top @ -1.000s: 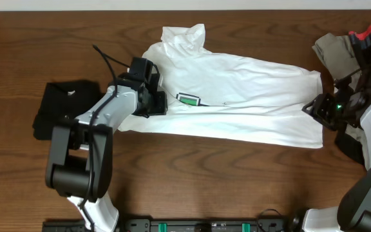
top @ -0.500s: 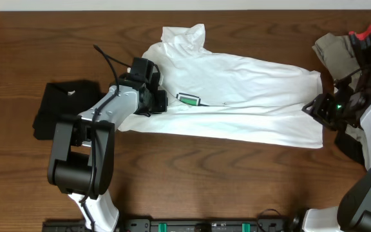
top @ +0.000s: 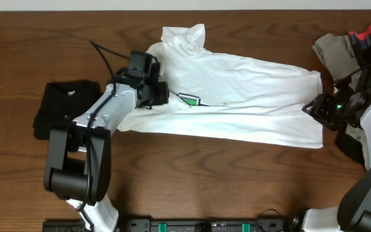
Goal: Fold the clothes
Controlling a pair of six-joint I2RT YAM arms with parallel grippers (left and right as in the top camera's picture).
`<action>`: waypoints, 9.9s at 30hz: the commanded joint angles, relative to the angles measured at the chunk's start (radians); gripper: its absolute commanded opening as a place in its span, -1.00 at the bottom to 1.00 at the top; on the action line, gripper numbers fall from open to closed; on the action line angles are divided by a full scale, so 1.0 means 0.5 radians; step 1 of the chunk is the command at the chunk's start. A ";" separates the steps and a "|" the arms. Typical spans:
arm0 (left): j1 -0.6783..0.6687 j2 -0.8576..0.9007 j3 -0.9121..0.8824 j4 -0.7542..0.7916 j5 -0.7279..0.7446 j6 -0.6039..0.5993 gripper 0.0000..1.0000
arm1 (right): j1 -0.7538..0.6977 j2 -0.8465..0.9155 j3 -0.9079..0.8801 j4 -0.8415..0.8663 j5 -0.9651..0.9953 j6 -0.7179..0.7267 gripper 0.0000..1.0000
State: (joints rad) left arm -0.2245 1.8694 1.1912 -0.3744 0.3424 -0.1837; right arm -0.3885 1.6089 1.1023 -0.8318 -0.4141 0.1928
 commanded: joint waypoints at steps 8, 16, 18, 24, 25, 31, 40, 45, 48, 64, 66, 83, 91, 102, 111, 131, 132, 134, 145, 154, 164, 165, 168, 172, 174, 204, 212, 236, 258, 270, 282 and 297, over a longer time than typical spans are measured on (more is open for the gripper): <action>-0.005 0.000 0.048 0.269 0.025 -0.034 -0.88 | 0.017 -0.027 0.030 0.002 0.029 -0.030 -0.08; -0.005 0.009 0.048 0.380 0.026 -0.044 -0.85 | 0.017 -0.027 0.030 0.001 0.028 -0.030 -0.09; -0.005 0.009 0.048 0.380 0.026 -0.043 -0.66 | 0.017 -0.027 0.030 -0.001 0.028 -0.029 -0.09; 0.007 0.007 0.051 0.391 0.026 -0.043 0.02 | 0.017 -0.027 0.030 -0.034 0.027 -0.030 -0.09; 0.016 0.000 0.056 0.381 0.027 -0.043 0.05 | 0.017 -0.027 0.030 -0.045 0.028 -0.030 -0.09; 0.129 -0.147 0.185 0.137 0.065 -0.040 0.16 | 0.019 -0.027 0.031 -0.082 0.018 -0.038 -0.08; 0.209 -0.233 1.011 -0.935 -0.103 0.471 0.17 | 0.223 -0.022 0.194 -0.024 -0.135 -0.182 0.09; 0.211 -0.165 1.279 -0.956 -0.175 0.542 0.22 | 0.369 0.048 0.439 -0.004 -0.014 -0.159 0.37; 0.211 -0.094 1.288 -0.893 -0.179 0.539 0.23 | 0.372 0.140 0.579 0.006 -0.015 -0.141 0.38; 0.198 0.074 1.288 -1.107 -0.180 0.532 0.23 | 0.310 1.037 1.151 0.278 0.381 -0.163 0.41; 0.198 0.074 1.288 -1.118 -0.181 0.532 0.22 | 0.282 1.080 1.158 0.278 0.409 -0.160 0.41; 0.198 0.074 1.288 -1.119 -0.188 0.533 0.22 | 0.166 1.289 1.157 0.321 0.290 -0.097 0.16; 0.198 0.075 1.288 -1.121 -0.188 0.532 0.23 | 0.160 1.318 1.158 0.469 0.248 -0.050 -0.61; 0.198 0.075 1.288 -1.120 -0.240 0.532 0.24 | 0.110 1.046 1.158 0.321 0.134 -0.051 -0.95; 0.198 0.075 1.287 -1.121 -0.240 0.532 0.24 | 0.083 0.892 1.158 -0.020 0.163 -0.089 -0.93; 0.198 0.075 1.288 -1.172 -0.240 0.532 0.25 | 0.085 0.885 1.158 -0.907 0.613 -0.314 -0.92; 0.198 0.075 1.287 -1.173 -0.240 0.532 0.25 | 0.086 0.884 1.158 -0.929 0.612 -0.314 -0.92; 0.198 0.075 1.287 -1.179 -0.240 0.532 0.25 | 0.087 0.884 1.158 -0.959 0.613 -0.314 -0.89; 0.158 0.076 1.288 -1.162 -0.235 0.685 0.27 | 0.159 0.885 1.157 -0.897 0.574 -0.312 -0.78; 0.061 0.209 1.288 -0.725 -0.205 0.750 0.39 | 0.188 0.885 1.157 -0.848 0.213 -0.314 -0.28; 0.018 0.731 1.288 -0.117 -0.073 0.508 0.41 | 0.149 0.885 1.157 -0.961 -0.175 -0.333 -0.24; 0.018 0.771 1.288 -0.060 -0.072 0.469 0.41 | 0.150 0.885 1.157 -0.970 -0.175 -0.352 -0.24; 0.018 0.858 1.288 0.093 -0.072 0.368 0.41 | 0.151 0.885 1.157 -0.991 -0.175 -0.402 -0.24; 0.018 0.919 1.288 0.247 -0.073 0.246 0.41 | 0.151 0.885 1.157 -0.992 -0.168 -0.437 -0.24; 0.018 0.930 1.288 0.325 -0.074 0.204 0.41 | 0.151 0.885 1.157 -0.988 -0.169 -0.451 -0.24; -0.016 1.049 1.288 0.513 -0.096 0.116 -0.59 | 0.150 0.885 1.157 -0.992 -0.168 -0.502 -0.29; 0.002 0.977 1.288 0.481 -0.095 0.115 -0.88 | 0.150 0.885 1.157 -0.987 -0.168 -0.502 -0.29; 0.033 0.111 1.288 -0.510 -0.097 0.255 -0.88 | 0.150 0.885 1.157 -0.977 -0.168 -0.500 -0.24; -0.007 0.169 1.029 -0.737 -0.095 0.373 0.15 | 0.151 0.885 1.157 -0.971 -0.168 -0.500 -0.06; -0.006 0.748 1.028 -0.172 -0.097 0.359 0.20 | 0.151 0.885 1.157 -0.977 -0.168 -0.501 -0.06; -0.006 0.796 1.030 -0.158 -0.194 0.358 -0.86 | 0.151 0.885 1.156 -0.969 -0.167 -0.501 -0.07; -0.007 0.409 1.048 -0.429 -0.203 0.399 -0.88 | 0.151 0.885 1.156 -0.969 -0.167 -0.501 -0.07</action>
State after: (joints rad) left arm -0.2276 2.1372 1.7073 -0.5728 0.2546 -0.0017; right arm -0.3065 2.0590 1.6730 -1.3163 -0.4793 -0.0414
